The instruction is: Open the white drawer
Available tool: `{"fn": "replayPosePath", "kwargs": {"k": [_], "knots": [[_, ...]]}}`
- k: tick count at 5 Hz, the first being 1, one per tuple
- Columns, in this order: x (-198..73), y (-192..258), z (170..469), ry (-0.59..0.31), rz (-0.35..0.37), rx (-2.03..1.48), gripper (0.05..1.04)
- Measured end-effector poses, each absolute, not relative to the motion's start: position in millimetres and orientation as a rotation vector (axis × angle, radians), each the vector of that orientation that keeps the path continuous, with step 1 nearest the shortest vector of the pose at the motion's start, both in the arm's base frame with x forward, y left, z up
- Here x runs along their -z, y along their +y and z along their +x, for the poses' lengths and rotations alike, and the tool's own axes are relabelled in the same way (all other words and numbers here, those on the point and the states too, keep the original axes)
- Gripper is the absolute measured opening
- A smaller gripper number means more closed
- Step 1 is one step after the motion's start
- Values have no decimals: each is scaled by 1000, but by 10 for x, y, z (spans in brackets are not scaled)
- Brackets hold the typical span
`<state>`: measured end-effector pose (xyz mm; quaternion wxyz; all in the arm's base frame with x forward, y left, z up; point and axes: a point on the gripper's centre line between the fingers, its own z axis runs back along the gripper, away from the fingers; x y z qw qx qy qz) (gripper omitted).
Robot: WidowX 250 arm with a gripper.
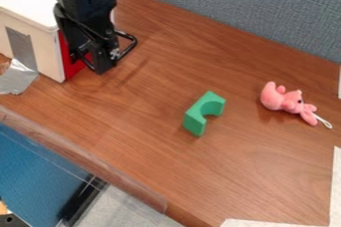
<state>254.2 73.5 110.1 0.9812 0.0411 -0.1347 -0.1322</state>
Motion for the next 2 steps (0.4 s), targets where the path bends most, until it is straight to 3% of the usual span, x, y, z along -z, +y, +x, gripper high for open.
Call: {"fn": "replayPosePath", "kwargs": {"k": [2], "knots": [[-815, 728, 2812, -296, 119, 282, 999]]}}
